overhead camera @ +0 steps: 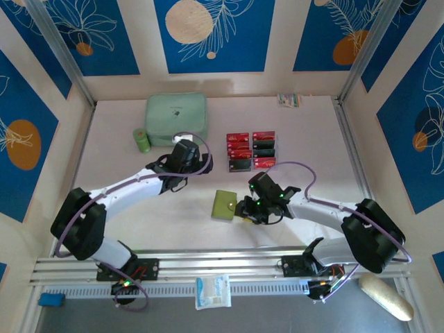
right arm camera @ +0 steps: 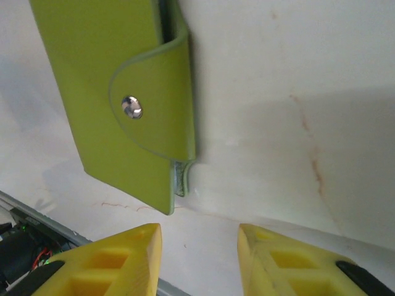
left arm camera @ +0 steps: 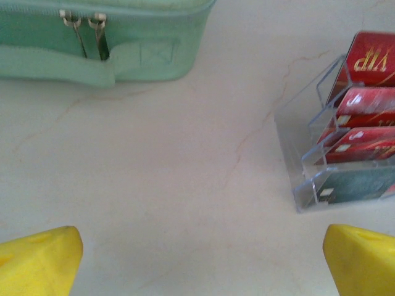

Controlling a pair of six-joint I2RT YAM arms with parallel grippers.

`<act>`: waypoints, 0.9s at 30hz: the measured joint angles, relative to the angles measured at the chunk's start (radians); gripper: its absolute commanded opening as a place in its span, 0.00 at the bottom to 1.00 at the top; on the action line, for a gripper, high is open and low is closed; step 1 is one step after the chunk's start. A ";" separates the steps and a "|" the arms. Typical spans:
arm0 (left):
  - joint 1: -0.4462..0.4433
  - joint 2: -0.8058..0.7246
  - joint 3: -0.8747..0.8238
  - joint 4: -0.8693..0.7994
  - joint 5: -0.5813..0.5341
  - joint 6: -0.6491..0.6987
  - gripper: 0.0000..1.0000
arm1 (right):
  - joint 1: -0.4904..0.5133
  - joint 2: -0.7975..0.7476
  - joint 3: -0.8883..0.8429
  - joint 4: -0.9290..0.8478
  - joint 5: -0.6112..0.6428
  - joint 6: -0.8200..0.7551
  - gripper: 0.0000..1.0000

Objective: Put the credit cards into the card holder

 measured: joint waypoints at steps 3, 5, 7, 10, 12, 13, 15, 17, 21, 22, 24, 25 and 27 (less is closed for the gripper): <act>0.000 -0.023 -0.029 0.005 0.006 -0.020 1.00 | 0.013 0.000 -0.010 0.034 -0.003 0.030 0.33; 0.000 -0.038 -0.040 0.008 0.006 -0.029 1.00 | 0.016 0.001 -0.016 0.053 -0.005 0.043 0.32; 0.000 -0.051 -0.048 0.013 0.006 -0.039 1.00 | 0.016 0.003 -0.017 0.066 -0.008 0.055 0.32; 0.000 -0.069 -0.059 0.023 0.005 -0.046 1.00 | 0.016 0.011 -0.017 0.095 -0.015 0.067 0.32; 0.000 -0.077 -0.066 0.026 0.005 -0.046 1.00 | 0.018 0.029 -0.017 0.113 -0.019 0.071 0.32; 0.000 -0.081 -0.069 0.027 0.005 -0.046 1.00 | 0.019 0.041 -0.017 0.121 -0.020 0.074 0.32; 0.000 -0.087 -0.076 0.030 0.004 -0.048 1.00 | 0.022 0.062 -0.016 0.130 -0.024 0.074 0.32; 0.000 -0.093 -0.084 0.030 0.002 -0.050 1.00 | 0.029 0.085 -0.016 0.137 -0.027 0.077 0.32; 0.000 -0.099 -0.097 0.030 -0.002 -0.053 1.00 | 0.040 0.117 -0.016 0.158 -0.037 0.086 0.31; 0.000 -0.101 -0.101 0.030 -0.002 -0.053 1.00 | 0.043 0.124 -0.016 0.165 -0.038 0.089 0.31; 0.000 -0.103 -0.105 0.030 -0.002 -0.053 1.00 | 0.044 0.135 -0.011 0.167 -0.042 0.093 0.31; 0.000 -0.105 -0.108 0.031 -0.002 -0.053 1.00 | 0.044 0.137 -0.008 0.169 -0.045 0.093 0.29; 0.000 -0.108 -0.114 0.030 -0.003 -0.053 1.00 | 0.045 0.148 0.000 0.178 -0.045 0.097 0.29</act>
